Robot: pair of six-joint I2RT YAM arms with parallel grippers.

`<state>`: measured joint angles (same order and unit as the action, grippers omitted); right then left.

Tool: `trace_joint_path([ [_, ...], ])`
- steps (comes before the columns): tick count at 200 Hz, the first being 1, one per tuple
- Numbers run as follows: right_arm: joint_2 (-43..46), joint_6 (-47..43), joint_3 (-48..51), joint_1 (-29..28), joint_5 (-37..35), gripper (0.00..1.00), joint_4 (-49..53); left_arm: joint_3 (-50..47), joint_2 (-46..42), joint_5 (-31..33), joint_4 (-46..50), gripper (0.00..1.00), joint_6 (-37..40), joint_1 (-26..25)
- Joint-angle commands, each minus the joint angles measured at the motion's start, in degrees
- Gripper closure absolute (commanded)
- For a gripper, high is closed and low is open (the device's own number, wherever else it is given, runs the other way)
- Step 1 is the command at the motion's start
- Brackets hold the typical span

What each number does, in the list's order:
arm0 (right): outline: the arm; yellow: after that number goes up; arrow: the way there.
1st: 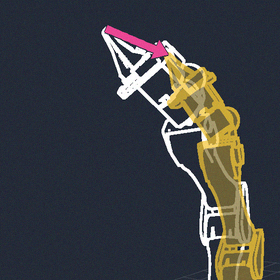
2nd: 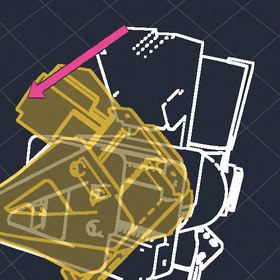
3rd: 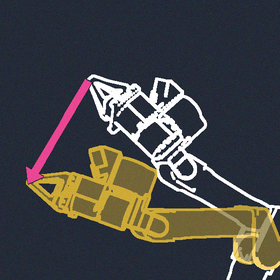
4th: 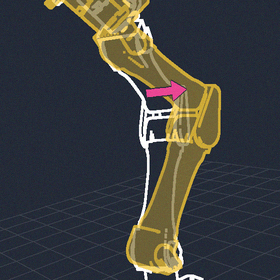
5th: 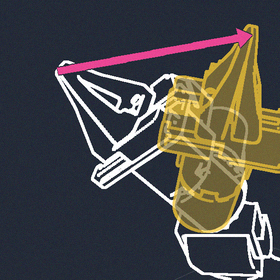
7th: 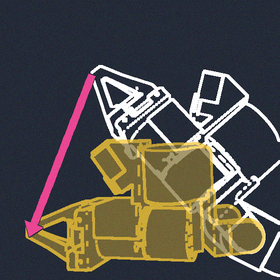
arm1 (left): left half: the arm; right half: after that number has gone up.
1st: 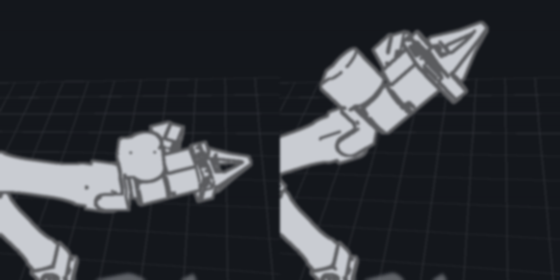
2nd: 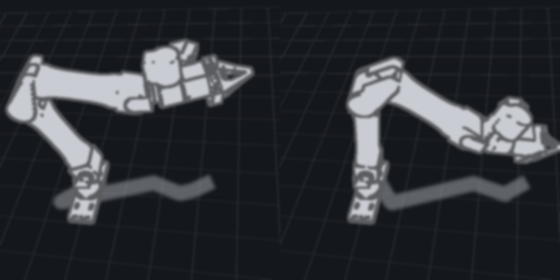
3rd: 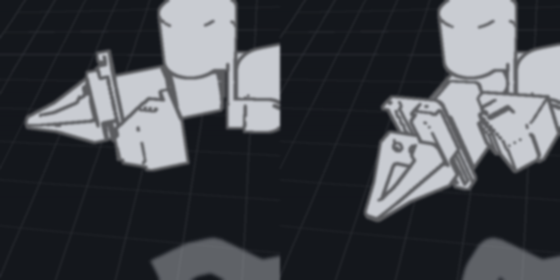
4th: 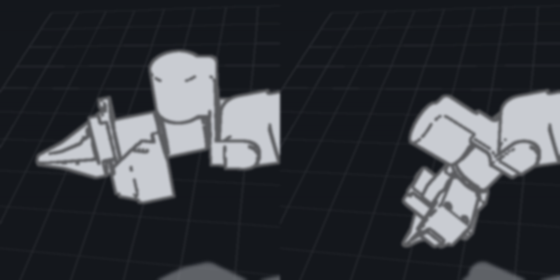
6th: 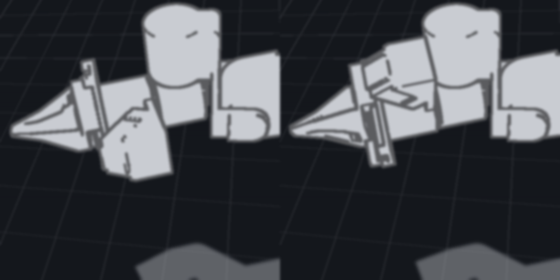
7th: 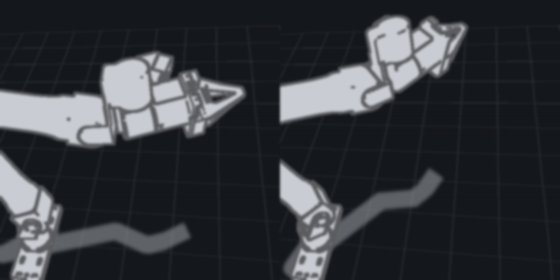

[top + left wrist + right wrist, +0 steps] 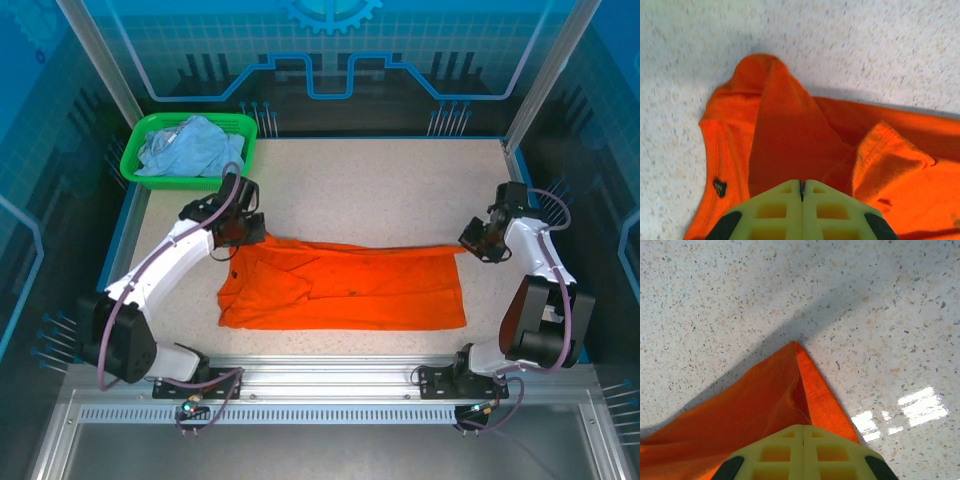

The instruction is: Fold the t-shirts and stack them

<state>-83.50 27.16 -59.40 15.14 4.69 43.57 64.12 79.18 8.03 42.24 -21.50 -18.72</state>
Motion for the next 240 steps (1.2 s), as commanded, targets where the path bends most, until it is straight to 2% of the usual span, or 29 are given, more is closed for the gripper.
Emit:
trace_joint_path([
  [1,1.1,1.0,1.6,1.2,1.1,1.00,0.1,-3.6,-3.9,-2.1,2.3,1.00,-3.8,-0.4],
  [62,0.9,3.3,6.2,1.8,2.5,1.00,-0.2,-12.2,-13.2,-6.1,6.9,0.98,-12.3,-0.5],
  [66,1.0,3.6,6.5,2.0,2.6,1.00,-0.2,-12.6,-14.0,-6.0,7.6,0.95,-13.1,-0.6],
  [76,1.5,4.6,7.5,2.5,2.9,0.96,0.2,-13.3,-16.0,-4.4,10.0,0.79,-15.0,-0.6],
  [90,2.6,6.1,8.7,3.4,2.8,0.87,1.2,-13.6,-19.1,-0.4,13.7,0.69,-18.7,-0.5],
  [96,3.2,6.8,8.7,4.1,2.7,0.82,1.6,-13.5,-20.3,1.9,15.2,0.55,-20.7,-0.5],
  [99,3.6,7.2,9.4,4.6,2.9,0.78,1.8,-13.4,-20.9,2.9,15.8,0.51,-21.9,-0.5],
  [107,4.5,8.1,10.8,5.8,3.2,0.71,2.0,-13.1,-22.3,4.9,16.7,0.50,-23.7,-0.2],
  [118,6.0,9.5,11.4,7.8,3.0,0.69,2.7,-12.3,-23.4,7.1,16.9,0.51,-25.0,0.8],
  [128,7.2,10.9,12.0,9.6,3.6,0.69,2.9,-11.9,-23.1,6.7,15.4,0.48,-25.0,2.4],
  [143,9.1,12.3,12.1,9.6,4.6,0.67,1.6,-10.7,-19.8,2.3,11.5,0.47,-22.3,4.8],
  [156,9.8,12.9,11.8,7.0,5.1,0.65,-0.7,-8.6,-14.6,-1.0,9.0,0.36,-18.6,5.3],
  [177,6.4,12.3,7.2,-1.0,3.9,0.63,-2.0,-2.0,-2.8,-6.1,9.6,0.29,-12.5,6.3],
  [203,-3.9,9.4,0.2,-9.5,3.6,0.66,-1.6,4.5,8.5,-9.5,9.2,0.28,-6.2,9.3],
  [212,-7.2,8.4,-2.3,-11.6,2.6,0.68,-1.2,6.9,11.9,-8.6,9.8,0.29,-4.9,10.7],
  [240,-14.3,8.9,-6.2,-13.6,2.6,0.68,-1.9,11.5,19.8,-10.0,9.6,0.30,-2.9,15.3],
])
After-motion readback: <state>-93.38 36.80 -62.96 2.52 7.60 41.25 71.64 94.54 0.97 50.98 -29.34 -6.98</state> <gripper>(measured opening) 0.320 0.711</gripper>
